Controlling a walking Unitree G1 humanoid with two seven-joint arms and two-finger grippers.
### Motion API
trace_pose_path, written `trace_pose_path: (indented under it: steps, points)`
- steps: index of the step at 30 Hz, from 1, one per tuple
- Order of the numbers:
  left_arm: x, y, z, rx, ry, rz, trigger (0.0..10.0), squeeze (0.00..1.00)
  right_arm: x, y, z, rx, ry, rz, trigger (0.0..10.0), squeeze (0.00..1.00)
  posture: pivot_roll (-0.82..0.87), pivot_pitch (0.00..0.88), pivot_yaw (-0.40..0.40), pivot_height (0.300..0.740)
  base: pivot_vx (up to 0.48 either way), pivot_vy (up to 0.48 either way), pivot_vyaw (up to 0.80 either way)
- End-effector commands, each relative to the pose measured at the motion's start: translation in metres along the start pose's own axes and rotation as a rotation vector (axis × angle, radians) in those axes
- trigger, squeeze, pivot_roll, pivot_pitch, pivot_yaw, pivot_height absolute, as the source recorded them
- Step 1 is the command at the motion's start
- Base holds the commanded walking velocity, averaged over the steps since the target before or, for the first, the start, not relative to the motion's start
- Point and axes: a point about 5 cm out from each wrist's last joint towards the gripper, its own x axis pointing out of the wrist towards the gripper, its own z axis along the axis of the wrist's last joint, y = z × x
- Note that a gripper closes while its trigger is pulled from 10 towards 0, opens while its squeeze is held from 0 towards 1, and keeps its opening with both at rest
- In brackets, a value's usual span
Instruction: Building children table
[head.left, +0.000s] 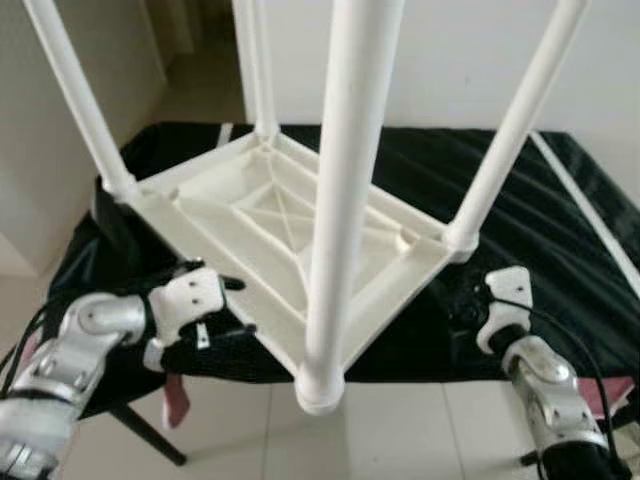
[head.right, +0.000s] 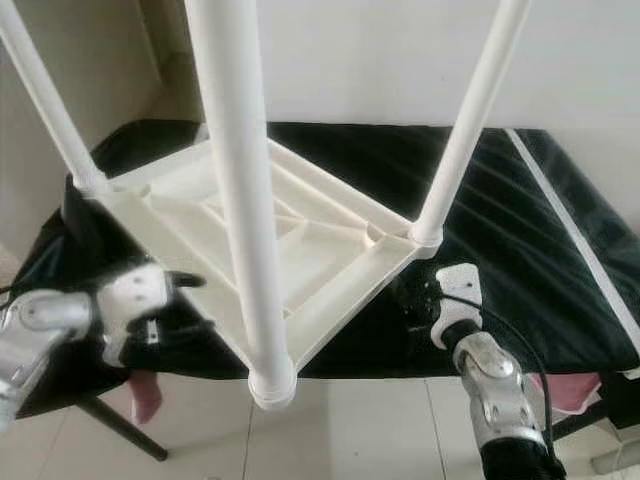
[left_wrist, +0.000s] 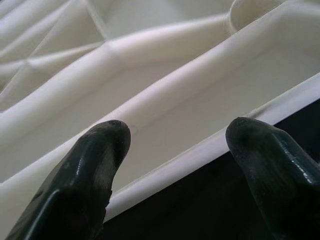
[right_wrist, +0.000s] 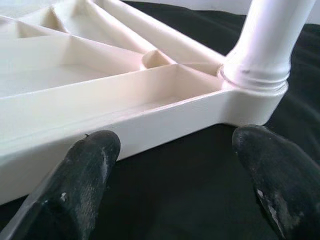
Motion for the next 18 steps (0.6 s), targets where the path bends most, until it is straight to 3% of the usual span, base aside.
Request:
trace_pose_path:
  steps: [1,10,18]
  points:
    - [0.001,-0.002,-0.007,0.009,0.037,-0.037,10.0,0.0,-0.003,0.003,0.002,0.019,-0.016,0.011,10.0,0.0,-0.01,0.017,0.036,0.74,0.0,0.0,0.0]
    - [-0.005,0.015,-0.016,0.099,0.151,-0.132,10.0,0.0,-0.009,-0.003,0.004,0.005,-0.019,-0.015,10.0,0.0,-0.02,0.0,0.061,0.74,0.0,0.0,0.0]
    - [0.002,0.019,-0.016,-0.017,0.08,-0.253,10.0,0.0,-0.005,-0.003,0.009,0.012,-0.035,-0.02,10.0,0.0,-0.02,0.0,0.075,0.74,0.0,0.0,0.0]
